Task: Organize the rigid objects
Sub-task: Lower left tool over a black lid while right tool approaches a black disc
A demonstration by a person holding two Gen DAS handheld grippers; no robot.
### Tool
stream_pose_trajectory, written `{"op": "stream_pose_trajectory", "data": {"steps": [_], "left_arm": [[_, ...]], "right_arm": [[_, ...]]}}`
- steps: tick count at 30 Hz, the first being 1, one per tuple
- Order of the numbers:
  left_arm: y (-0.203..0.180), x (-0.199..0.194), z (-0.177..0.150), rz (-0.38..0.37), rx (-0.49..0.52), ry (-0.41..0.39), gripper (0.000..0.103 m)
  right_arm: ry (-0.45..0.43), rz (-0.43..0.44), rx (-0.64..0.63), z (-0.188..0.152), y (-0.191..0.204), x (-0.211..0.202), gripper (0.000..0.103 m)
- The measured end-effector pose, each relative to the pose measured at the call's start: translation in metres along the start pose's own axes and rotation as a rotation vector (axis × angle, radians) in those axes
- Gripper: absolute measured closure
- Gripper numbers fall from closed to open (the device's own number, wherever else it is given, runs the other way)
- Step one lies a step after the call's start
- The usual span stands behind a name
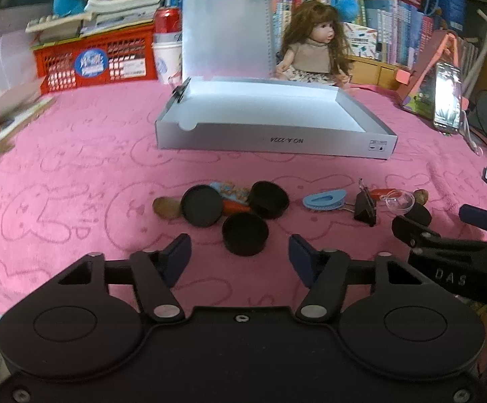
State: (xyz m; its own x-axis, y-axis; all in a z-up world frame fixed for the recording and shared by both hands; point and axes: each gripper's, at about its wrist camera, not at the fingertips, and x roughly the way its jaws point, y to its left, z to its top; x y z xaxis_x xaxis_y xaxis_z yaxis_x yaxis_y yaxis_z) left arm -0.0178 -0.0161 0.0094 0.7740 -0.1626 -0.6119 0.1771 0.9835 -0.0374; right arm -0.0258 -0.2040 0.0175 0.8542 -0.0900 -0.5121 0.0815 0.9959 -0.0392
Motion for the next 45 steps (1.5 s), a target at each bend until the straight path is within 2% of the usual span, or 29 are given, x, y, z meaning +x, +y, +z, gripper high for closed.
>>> {"op": "stream_pose_trajectory", "data": {"steps": [10,17,35,45], "left_arm": [[-0.005,0.009,0.001,0.001,0.027,-0.001,0.045],[-0.003,0.013,0.000,0.001,0.018,0.012,0.045],[-0.003,0.015,0.000,-0.006,0.010,0.008,0.034],[-0.002,0.016,-0.002,-0.004,0.003,-0.013,0.034]], "right_arm": [[0.026,0.016,0.009,-0.002,-0.003,0.010,0.003],[0.032,0.029,0.002,-0.001,-0.003,0.014,0.000],[-0.011,0.071,-0.014,-0.005,-0.007,0.015,0.000],[-0.021,0.045,-0.001,-0.006,-0.004,0.016,0.000]]}}
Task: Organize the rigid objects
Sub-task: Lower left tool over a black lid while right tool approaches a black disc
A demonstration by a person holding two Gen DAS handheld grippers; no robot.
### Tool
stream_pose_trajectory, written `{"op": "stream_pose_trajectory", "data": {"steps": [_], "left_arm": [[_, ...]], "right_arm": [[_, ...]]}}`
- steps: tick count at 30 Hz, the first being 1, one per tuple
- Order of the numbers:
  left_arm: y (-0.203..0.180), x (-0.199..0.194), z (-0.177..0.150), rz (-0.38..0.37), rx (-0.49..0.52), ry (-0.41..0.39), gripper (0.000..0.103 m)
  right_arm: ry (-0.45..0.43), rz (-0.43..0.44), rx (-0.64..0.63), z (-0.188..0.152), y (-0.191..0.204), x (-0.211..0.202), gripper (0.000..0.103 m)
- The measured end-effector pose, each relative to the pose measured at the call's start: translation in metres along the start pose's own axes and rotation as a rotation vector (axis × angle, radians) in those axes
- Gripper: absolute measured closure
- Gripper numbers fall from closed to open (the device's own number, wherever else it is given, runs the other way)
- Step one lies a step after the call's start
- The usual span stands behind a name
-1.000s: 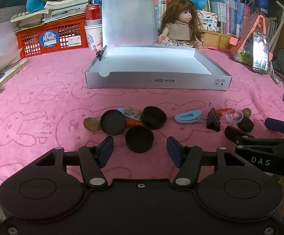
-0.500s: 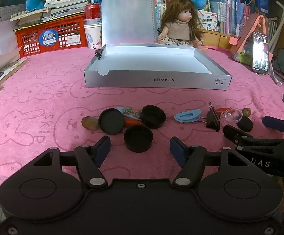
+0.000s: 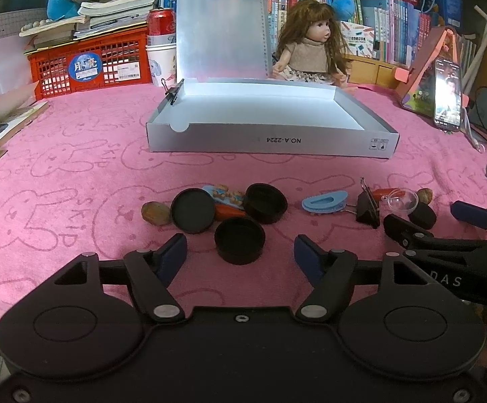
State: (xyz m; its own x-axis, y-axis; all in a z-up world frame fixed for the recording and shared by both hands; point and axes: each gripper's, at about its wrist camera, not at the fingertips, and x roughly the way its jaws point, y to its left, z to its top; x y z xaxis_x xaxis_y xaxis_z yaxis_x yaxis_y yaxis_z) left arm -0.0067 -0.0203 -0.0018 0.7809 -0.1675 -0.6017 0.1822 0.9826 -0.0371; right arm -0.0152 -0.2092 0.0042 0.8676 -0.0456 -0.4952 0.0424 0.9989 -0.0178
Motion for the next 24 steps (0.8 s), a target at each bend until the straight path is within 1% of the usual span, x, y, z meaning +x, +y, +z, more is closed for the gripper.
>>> {"op": "stream_pose_trajectory", "data": {"steps": [3,6,9,12,17,18,20,21,23,24], "left_arm": [[0.001,-0.001,0.000,-0.004,-0.009,-0.002,0.035],[0.003,-0.001,0.001,0.000,-0.014,-0.001,0.040],[0.004,-0.001,0.002,0.002,-0.014,0.001,0.044],[0.003,-0.001,0.002,0.002,-0.010,0.001,0.046],[0.000,-0.001,0.001,-0.004,0.010,-0.007,0.053],[0.000,-0.001,0.001,-0.002,0.016,-0.008,0.055],[-0.002,0.000,0.001,0.007,0.025,-0.012,0.059],[-0.002,0.000,0.001,0.012,0.032,-0.016,0.060],[-0.004,0.001,0.000,0.019,0.043,-0.021,0.068],[-0.004,0.001,0.001,0.023,0.047,-0.024,0.071]], "right_arm": [[0.015,0.000,-0.001,0.003,0.000,0.001,0.000],[0.032,-0.008,0.002,0.006,0.001,0.002,0.000],[0.020,0.003,0.002,0.005,0.002,0.000,0.007],[0.003,0.017,-0.005,0.004,0.005,-0.004,0.014],[-0.027,0.016,-0.003,0.004,0.008,-0.010,0.034],[-0.030,0.019,0.003,0.005,0.007,-0.010,0.036],[-0.034,0.023,0.009,0.006,0.007,-0.010,0.045],[-0.035,0.023,0.006,0.005,0.008,-0.011,0.047],[-0.035,0.019,-0.006,0.005,0.010,-0.011,0.055],[-0.035,0.014,-0.012,0.004,0.011,-0.012,0.057]]}}
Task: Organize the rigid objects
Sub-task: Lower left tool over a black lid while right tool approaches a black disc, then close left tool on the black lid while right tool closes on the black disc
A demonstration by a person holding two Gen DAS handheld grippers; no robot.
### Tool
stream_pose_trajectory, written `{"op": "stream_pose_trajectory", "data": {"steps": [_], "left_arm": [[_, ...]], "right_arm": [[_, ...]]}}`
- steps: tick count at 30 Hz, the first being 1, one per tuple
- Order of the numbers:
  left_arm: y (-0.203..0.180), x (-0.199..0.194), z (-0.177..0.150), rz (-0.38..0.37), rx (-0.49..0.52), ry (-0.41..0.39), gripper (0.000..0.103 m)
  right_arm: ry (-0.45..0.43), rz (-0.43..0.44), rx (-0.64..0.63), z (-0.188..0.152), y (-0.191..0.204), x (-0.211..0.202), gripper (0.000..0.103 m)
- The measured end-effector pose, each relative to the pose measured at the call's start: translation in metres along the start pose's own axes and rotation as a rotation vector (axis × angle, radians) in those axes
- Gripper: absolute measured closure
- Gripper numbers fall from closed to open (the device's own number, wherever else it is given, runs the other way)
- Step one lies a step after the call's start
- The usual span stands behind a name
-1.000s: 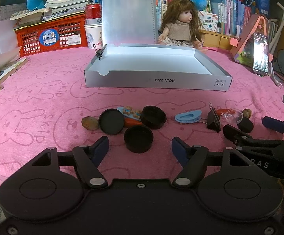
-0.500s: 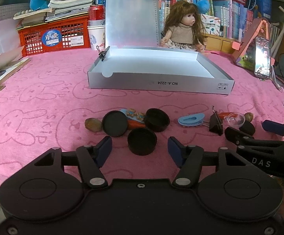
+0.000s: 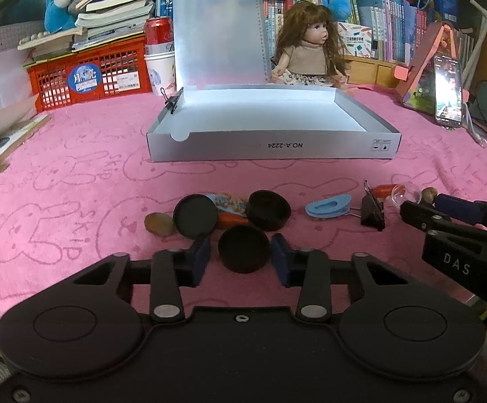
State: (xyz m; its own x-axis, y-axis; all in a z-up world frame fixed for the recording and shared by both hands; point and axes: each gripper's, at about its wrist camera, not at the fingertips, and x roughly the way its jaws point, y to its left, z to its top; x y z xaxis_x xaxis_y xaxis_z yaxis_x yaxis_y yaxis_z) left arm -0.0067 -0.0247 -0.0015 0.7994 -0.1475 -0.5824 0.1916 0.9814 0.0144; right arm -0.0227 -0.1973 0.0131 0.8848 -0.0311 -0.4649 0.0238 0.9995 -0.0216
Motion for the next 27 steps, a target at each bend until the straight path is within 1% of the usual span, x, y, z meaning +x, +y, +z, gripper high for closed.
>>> {"op": "stream_pose_trajectory", "data": {"steps": [1,2,8,12,17,22,27], "left_arm": [[0.000,0.000,0.000,0.003,0.003,-0.002,0.072],[-0.001,-0.001,0.000,0.005,0.005,-0.004,0.072],[-0.003,-0.008,0.003,-0.005,0.017,-0.023,0.072],[-0.002,-0.015,0.010,-0.020,0.006,-0.034,0.072],[0.006,-0.013,0.023,-0.061,-0.027,-0.014,0.072],[0.016,-0.006,0.045,-0.087,-0.055,-0.006,0.072],[0.018,0.006,0.074,-0.099,-0.037,-0.018,0.072]], "right_arm": [[-0.002,-0.006,-0.006,-0.001,0.001,0.000,0.062],[-0.003,-0.008,-0.011,-0.001,0.001,-0.001,0.066],[-0.016,-0.007,-0.028,0.001,0.003,-0.007,0.067],[-0.027,-0.005,-0.034,0.005,0.004,-0.012,0.067],[-0.028,0.010,-0.014,0.016,0.002,-0.016,0.067],[-0.011,0.035,0.046,0.036,-0.008,-0.009,0.067],[0.033,0.074,0.110,0.063,-0.021,0.012,0.067]]}}
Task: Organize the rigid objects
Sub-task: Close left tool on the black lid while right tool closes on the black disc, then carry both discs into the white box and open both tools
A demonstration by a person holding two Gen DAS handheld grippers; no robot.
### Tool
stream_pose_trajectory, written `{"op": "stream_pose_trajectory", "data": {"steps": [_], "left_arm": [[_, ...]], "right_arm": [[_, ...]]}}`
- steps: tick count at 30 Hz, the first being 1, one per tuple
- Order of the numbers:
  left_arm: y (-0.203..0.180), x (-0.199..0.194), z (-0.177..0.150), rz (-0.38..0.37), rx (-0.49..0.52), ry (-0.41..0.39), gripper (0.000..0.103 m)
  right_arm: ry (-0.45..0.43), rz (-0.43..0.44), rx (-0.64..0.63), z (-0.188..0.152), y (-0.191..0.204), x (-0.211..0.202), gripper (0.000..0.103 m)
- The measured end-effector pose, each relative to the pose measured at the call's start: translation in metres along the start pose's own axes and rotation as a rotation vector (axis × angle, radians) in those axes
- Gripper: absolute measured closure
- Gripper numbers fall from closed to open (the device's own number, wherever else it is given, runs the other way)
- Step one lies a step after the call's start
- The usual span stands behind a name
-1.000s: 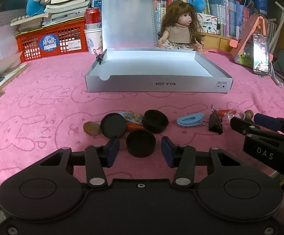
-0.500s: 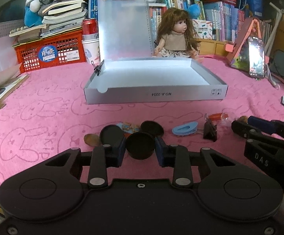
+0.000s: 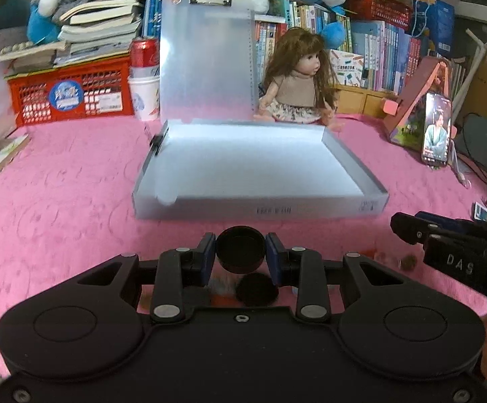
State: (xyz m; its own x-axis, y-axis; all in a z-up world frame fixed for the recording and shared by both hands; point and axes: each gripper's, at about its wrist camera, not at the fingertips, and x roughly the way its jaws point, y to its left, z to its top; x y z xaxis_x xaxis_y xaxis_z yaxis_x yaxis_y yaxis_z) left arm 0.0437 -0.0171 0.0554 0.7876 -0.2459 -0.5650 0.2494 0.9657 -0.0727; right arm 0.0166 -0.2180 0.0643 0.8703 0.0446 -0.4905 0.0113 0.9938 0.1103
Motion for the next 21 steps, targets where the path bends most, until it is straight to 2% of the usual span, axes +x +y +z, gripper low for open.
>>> {"op": "stream_pose_trajectory", "data": {"steps": [7,11,21], "left_arm": [[0.001,0.031,0.047,0.006,-0.002,0.003,0.072],[0.004,0.059,0.072,0.017,-0.018,0.034,0.072],[0.006,0.124,0.100,0.069,-0.032,0.117,0.072]], "right_arm": [[0.035,0.022,0.018,0.041,-0.009,0.032,0.067],[0.078,0.048,0.038,0.061,-0.012,0.056,0.067],[0.194,0.047,0.027,0.085,-0.013,0.120,0.067]]}}
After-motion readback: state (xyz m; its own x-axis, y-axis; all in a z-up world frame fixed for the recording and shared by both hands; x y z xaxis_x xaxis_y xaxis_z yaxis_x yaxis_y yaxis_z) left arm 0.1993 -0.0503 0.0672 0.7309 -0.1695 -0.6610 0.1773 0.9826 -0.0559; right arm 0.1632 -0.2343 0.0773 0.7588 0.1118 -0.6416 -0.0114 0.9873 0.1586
